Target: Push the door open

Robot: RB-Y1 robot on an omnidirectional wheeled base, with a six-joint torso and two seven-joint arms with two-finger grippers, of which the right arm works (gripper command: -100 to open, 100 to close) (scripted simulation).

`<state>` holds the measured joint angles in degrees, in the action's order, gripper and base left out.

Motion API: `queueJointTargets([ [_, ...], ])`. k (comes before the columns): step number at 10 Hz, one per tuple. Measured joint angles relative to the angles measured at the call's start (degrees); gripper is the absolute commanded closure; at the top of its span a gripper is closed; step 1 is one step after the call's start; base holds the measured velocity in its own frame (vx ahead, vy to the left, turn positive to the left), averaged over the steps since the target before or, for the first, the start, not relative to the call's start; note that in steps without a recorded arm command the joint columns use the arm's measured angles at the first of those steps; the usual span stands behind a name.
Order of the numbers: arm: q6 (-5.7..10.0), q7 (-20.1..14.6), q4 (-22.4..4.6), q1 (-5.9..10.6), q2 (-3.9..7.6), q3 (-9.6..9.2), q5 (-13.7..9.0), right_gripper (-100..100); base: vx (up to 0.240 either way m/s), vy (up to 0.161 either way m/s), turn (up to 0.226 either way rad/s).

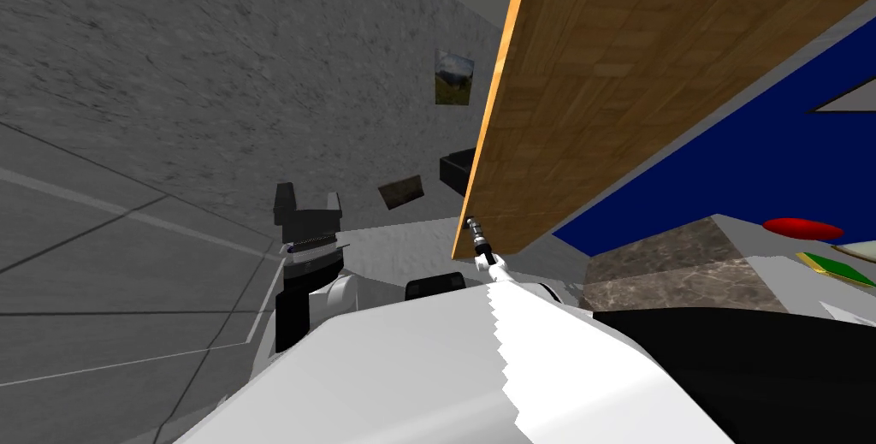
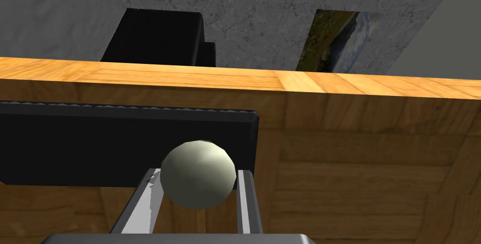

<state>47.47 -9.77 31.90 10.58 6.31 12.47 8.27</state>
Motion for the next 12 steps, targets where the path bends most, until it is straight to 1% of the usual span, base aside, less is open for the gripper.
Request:
queueJointTargets([
  [3,-0.28,0.63,-0.22,-0.51,-0.08,1.08,-0.65,100,0.192,0.066,-0.052],
  [4,-0.43,0.76,0.18,-0.77,-0.01,1.53,-0.96,100,0.210,0.057,-0.049],
  [5,0.05,1.12,-0.87,-0.19,0.15,2.25,-1.42,100,0.232,0.046,-0.060],
  [7,-0.28,1.97,-0.28,-0.34,-0.03,3.51,-2.20,100,0.222,0.080,-0.055],
  [8,0.27,2.25,-1.18,0.08,0.38,4.25,-2.68,100,0.181,0.087,-0.059],
  [9,0.41,2.41,-1.26,0.08,0.64,4.88,-3.10,100,0.186,0.071,-0.068],
  [11,-0.46,2.98,0.21,-0.83,0.47,5.90,-3.70,100,0.166,0.068,-0.045],
  [12,-0.55,3.10,-0.04,-0.74,0.69,6.32,-3.96,100,0.068,0.015,-0.026],
])
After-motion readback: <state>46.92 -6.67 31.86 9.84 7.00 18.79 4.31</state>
